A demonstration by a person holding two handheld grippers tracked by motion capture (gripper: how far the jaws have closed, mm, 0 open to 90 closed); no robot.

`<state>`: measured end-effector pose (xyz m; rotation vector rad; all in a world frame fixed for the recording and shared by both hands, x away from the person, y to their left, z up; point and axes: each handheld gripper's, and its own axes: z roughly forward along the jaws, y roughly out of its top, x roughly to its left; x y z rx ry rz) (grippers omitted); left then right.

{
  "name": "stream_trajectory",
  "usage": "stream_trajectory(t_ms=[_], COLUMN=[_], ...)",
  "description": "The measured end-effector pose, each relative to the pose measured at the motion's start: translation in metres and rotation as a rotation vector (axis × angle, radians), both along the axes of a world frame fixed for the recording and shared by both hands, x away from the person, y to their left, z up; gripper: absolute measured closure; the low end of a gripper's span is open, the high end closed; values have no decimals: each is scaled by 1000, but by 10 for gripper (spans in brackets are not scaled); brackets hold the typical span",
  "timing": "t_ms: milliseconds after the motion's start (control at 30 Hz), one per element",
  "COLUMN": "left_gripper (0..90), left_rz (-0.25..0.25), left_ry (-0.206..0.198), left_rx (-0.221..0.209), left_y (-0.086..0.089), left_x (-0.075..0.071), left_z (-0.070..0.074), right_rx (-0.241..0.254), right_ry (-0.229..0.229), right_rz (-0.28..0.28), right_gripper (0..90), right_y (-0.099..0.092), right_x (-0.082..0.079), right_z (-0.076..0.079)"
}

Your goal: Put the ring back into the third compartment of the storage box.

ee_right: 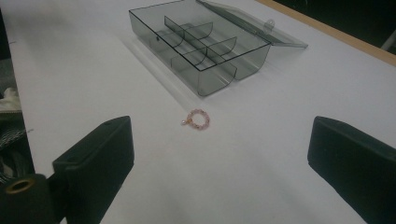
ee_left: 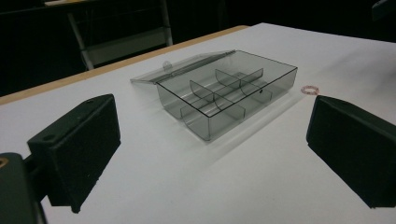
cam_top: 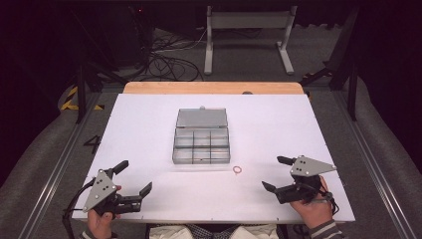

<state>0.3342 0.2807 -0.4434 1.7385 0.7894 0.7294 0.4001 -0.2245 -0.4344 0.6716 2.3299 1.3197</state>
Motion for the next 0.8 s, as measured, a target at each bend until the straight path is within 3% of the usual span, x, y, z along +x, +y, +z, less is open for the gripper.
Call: stream_trajectory(t_ms=[800], left_gripper=[35], left_rz=[-8], left_ry=[12], left_rx=[-3], left_y=[-1], left_x=[1], left_z=[0], right_rx=[-16], right_ry=[34], right_rz=[3], right_gripper=[75], right_y=[21], right_x=[34], right_z=[23])
